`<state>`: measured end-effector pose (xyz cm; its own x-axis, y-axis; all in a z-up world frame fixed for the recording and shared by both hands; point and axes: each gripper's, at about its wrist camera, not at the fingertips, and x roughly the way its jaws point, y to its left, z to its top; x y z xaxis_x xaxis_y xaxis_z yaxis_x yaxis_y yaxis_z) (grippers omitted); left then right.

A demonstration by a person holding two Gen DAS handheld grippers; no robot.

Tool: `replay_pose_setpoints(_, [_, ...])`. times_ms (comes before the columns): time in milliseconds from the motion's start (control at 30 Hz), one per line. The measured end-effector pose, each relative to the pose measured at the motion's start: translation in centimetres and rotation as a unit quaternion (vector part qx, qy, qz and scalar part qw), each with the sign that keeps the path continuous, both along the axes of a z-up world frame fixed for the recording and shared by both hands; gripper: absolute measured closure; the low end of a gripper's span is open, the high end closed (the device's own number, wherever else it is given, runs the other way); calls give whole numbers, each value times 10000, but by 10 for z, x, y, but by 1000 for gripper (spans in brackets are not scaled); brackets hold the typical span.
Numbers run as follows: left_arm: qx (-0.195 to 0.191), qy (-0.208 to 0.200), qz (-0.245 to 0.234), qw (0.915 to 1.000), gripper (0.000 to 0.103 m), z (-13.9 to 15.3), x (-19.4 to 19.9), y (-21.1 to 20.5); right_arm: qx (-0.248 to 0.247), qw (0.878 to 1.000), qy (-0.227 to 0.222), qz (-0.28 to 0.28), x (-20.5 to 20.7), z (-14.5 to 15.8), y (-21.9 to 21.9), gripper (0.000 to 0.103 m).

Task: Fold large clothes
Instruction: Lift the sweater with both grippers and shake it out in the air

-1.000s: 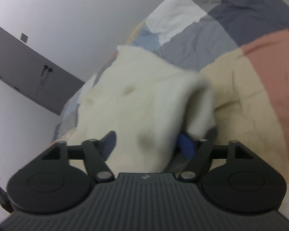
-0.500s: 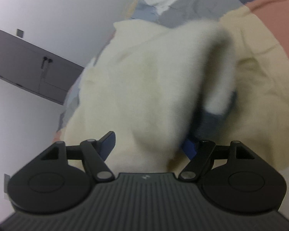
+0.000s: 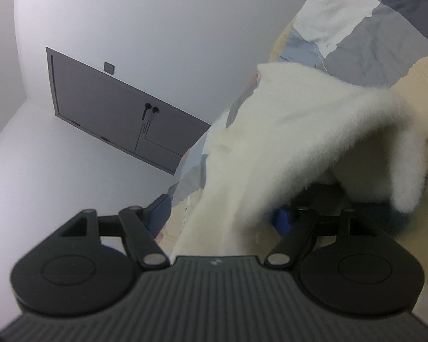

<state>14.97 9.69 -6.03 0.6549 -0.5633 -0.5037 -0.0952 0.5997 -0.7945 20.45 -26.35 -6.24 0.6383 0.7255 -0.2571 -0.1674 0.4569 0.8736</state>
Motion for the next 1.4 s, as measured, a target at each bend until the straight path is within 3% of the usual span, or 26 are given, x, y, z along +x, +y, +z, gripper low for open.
replay_pose_setpoints(100, [125, 441, -27, 9989, 25, -22, 13, -13, 0, 10000, 74, -64, 1, -1, -1, 31])
replay_pose_setpoints(200, [-72, 795, 163, 9967, 25, -48, 31, -12, -141, 9997, 113, -182, 4, -3, -4, 33])
replay_pose_setpoints(267, [-249, 805, 364, 9958, 27, -59, 43, -8, -330, 9991, 167, -227, 7, -6, -3, 39])
replay_pose_setpoints(367, [-64, 545, 849, 9949, 27, -58, 55, -2, -820, 9956, 322, -308, 13, -14, -1, 46])
replay_pose_setpoints(467, [-39, 425, 1176, 9921, 44, -59, 62, 4, -1222, 9898, 618, -403, 20, -28, -1, 59])
replay_pose_setpoints(533, [21, 299, 1410, 9896, 64, -56, 59, 11, -1334, 9866, 795, -507, 23, -37, -3, 68])
replay_pose_setpoints(600, [-18, 168, 1548, 9878, 75, -52, 57, 15, -1323, 9861, 841, -547, 22, -40, -5, 84])
replay_pose_setpoints(633, [-64, 52, 1598, 9871, 85, -48, 55, 17, -1324, 9866, 780, -544, 20, -38, -5, 84])
replay_pose_setpoints(700, [-42, -316, 1675, 9853, 89, -33, 48, 17, -1493, 9858, 531, -555, 13, -29, -1, 88])
replay_pose_setpoints(833, [21, -980, 1565, 9828, 91, 2, 27, 11, -1665, 9837, -192, -657, -6, -2, -1, 91])
replay_pose_setpoints(967, [59, -1492, 1420, 9785, 91, 25, -18, 20, -1748, 9769, -962, -771, -36, 30, -7, 91])
replay_pose_setpoints(1133, [-24, -1893, 1602, 9688, 91, 48, -73, 29, -1704, 9722, -1361, -851, -66, 66, -11, 92])
replay_pose_setpoints(1267, [132, -2163, 1714, 9611, 91, 77, -96, 25, -1624, 9674, -1706, -931, -84, 105, -10, 92])
replay_pose_setpoints(1400, [-104, -2533, 1900, 9485, 91, 109, -125, 27, -1714, 9584, -2122, -838, -99, 153, -5, 92])
